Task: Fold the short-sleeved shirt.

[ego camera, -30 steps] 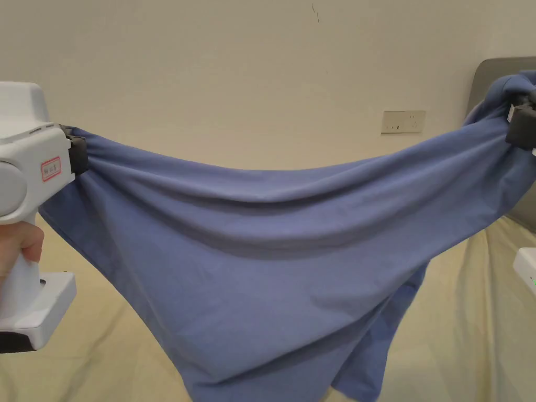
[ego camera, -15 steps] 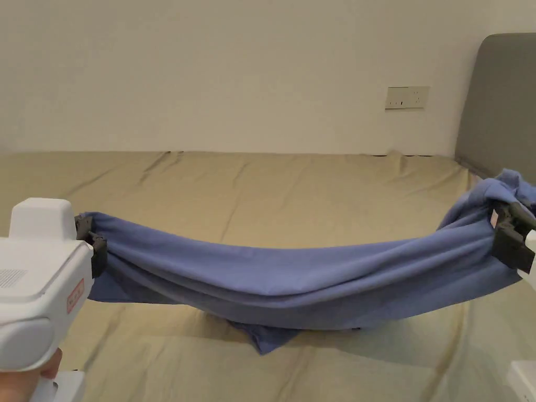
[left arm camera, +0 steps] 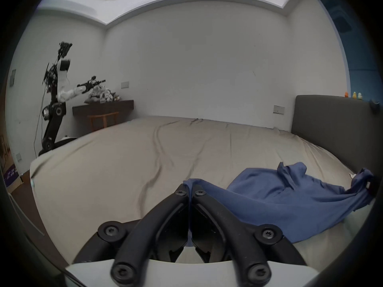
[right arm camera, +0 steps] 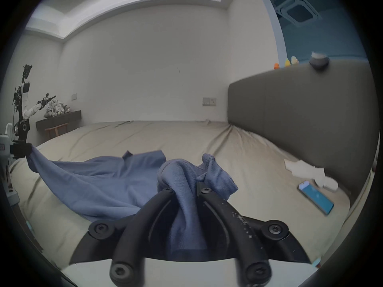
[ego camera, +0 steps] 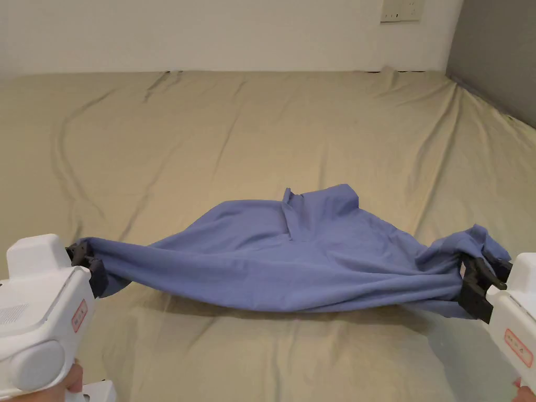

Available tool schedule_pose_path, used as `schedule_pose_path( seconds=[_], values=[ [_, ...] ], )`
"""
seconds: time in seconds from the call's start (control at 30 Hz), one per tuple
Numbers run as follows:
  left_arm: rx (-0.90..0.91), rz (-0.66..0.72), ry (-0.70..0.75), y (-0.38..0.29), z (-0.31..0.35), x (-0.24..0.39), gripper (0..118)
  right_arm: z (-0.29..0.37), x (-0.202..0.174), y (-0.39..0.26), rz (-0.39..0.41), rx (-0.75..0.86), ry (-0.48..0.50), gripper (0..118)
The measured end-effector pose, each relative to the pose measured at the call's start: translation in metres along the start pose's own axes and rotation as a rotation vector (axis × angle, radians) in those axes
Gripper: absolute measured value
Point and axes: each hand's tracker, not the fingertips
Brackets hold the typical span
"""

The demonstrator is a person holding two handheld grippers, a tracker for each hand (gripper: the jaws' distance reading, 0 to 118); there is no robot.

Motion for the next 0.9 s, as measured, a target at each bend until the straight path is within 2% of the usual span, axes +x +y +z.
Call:
schedule_pose_path(
  seconds=[0.17,0.2,0.23,0.27,0.3,0.33,0.37,0.47,0.5,0.53,0.57,0.6,0.63,0.67,0.7,0.73,0.8,0.9],
  values=[
    [-0.06,-0.108,0.007,-0.025,0.014,0.001,0,0.002,-0.002,-0.02,-0.009,-0.008,-0.013,20],
    [-0.064,-0.101,-0.004,-0.026,0.014,0.0,8,0.003,-0.002,-0.019,-0.021,-0.002,-0.006,37],
    [-0.065,-0.091,-0.006,-0.028,0.015,0.0,34,0.004,-0.002,-0.017,-0.038,-0.006,-0.009,65],
    [-0.07,-0.064,-0.009,-0.029,0.013,-0.003,80,0.003,-0.001,-0.014,-0.054,-0.015,-0.002,98],
    [-0.103,-0.034,-0.024,-0.028,0.011,-0.004,118,0.005,0.0,-0.014,-0.066,-0.002,0.017,118],
    [-0.088,-0.051,-0.02,-0.029,0.018,-0.004,112,0.016,-0.001,-0.014,-0.08,0.064,0.068,118],
    [-0.031,0.005,-0.085,-0.027,0.026,-0.001,109,0.021,-0.001,-0.009,-0.056,0.084,0.062,118],
    [-0.025,-0.028,-0.081,-0.009,0.039,0.008,113,0.032,-0.005,0.006,-0.032,0.097,0.009,118],
    [0.006,-0.066,-0.075,-0.003,0.045,0.013,110,0.038,-0.007,0.012,-0.035,0.129,0.004,118],
    [0.049,-0.111,-0.066,0.004,0.056,0.015,102,0.047,-0.009,0.019,-0.054,0.174,0.0,117],
    [0.089,-0.147,-0.056,0.01,0.067,0.02,86,0.056,-0.011,0.026,-0.06,0.207,-0.008,109],
    [0.136,-0.182,-0.044,0.016,0.08,0.027,55,0.066,-0.011,0.03,-0.066,0.266,-0.014,90],
    [0.193,-0.207,-0.033,0.019,0.091,0.032,25,0.077,-0.012,0.035,-0.061,0.304,-0.021,69],
    [0.218,-0.22,-0.012,0.022,0.1,0.027,0,0.087,-0.015,0.04,-0.047,0.337,-0.03,38],
    [0.24,-0.223,0.011,0.025,0.108,0.028,0,0.097,-0.019,0.044,-0.014,0.369,-0.044,3],
    [0.263,-0.223,0.029,0.026,0.118,0.03,0,0.105,-0.022,0.047,0.021,0.391,-0.07,2],
    [0.284,-0.195,-0.018,0.025,0.131,0.023,0,0.118,-0.026,0.045,0.027,0.419,-0.052,2],
    [0.269,-0.217,-0.011,0.02,0.136,0.021,0,0.128,-0.028,0.045,0.014,0.414,-0.003,2]
  ],
)
